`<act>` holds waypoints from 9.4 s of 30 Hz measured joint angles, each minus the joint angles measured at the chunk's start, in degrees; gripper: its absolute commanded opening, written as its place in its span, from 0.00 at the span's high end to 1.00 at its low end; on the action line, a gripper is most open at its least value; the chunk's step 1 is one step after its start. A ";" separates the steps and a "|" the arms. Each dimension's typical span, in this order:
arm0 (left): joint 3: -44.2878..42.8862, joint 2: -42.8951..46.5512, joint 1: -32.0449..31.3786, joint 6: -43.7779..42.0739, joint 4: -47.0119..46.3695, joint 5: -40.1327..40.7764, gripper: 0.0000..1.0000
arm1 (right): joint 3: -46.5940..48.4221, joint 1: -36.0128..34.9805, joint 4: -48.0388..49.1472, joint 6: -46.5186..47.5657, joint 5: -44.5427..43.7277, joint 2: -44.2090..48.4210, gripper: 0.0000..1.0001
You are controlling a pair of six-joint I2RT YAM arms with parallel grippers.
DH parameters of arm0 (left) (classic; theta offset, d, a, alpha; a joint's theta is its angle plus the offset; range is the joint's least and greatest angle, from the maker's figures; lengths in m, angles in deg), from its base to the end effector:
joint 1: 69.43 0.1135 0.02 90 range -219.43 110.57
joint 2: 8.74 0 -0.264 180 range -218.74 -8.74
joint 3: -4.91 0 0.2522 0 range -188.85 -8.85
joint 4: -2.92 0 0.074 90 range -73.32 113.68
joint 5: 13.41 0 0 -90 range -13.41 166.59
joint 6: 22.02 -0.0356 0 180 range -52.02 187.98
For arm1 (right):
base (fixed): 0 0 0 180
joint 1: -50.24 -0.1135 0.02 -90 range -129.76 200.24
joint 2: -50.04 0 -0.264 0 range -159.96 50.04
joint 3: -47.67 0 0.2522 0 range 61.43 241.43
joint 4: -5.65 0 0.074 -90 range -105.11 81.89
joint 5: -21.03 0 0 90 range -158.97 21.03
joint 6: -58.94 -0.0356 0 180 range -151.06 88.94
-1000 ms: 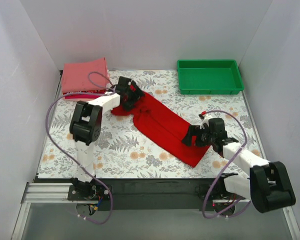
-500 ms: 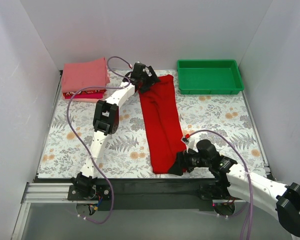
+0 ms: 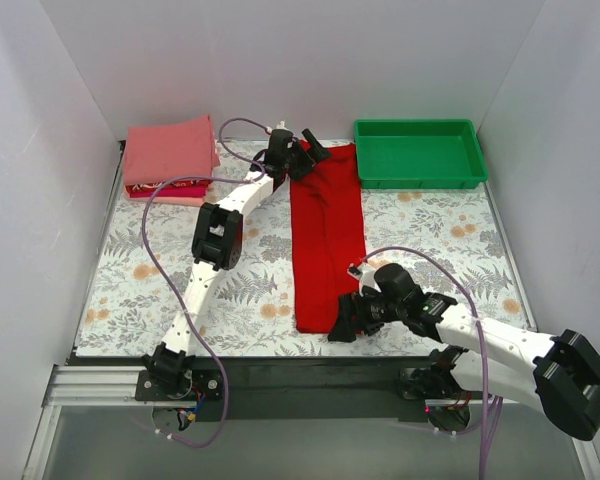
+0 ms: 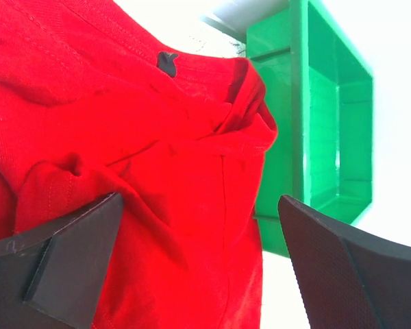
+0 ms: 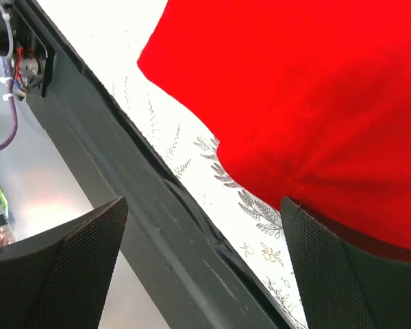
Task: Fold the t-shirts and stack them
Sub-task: Fold the tshirt
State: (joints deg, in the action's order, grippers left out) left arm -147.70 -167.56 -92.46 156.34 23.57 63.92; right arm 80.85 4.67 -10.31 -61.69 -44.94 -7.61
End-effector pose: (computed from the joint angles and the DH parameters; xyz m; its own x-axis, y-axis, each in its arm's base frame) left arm 0.5619 -0.2473 0.1325 -0.5734 -0.8159 0.0735 -0.3996 0.2002 -0.8946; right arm 0.1222 0.1454 0.1630 -0.8335 -0.1855 -0.5204 -0.5166 0.5956 0.6151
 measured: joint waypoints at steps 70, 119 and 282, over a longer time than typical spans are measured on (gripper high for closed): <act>101.74 78.23 -34.95 17.18 14.51 15.63 1.00 | -0.55 2.05 -21.86 -9.22 -20.90 11.15 0.99; 70.71 57.42 -12.59 -2.78 7.63 26.40 1.00 | 34.16 20.24 0.74 3.63 -24.02 -24.52 0.99; 62.34 54.84 -1.51 0.74 18.36 26.95 1.00 | 63.63 25.03 -6.58 4.94 -10.19 -50.40 0.99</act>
State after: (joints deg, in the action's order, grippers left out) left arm -85.36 -112.72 -93.97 157.08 41.93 90.87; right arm 144.47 29.70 -16.89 -56.75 -55.12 -58.01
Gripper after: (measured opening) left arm 0.025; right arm 0.024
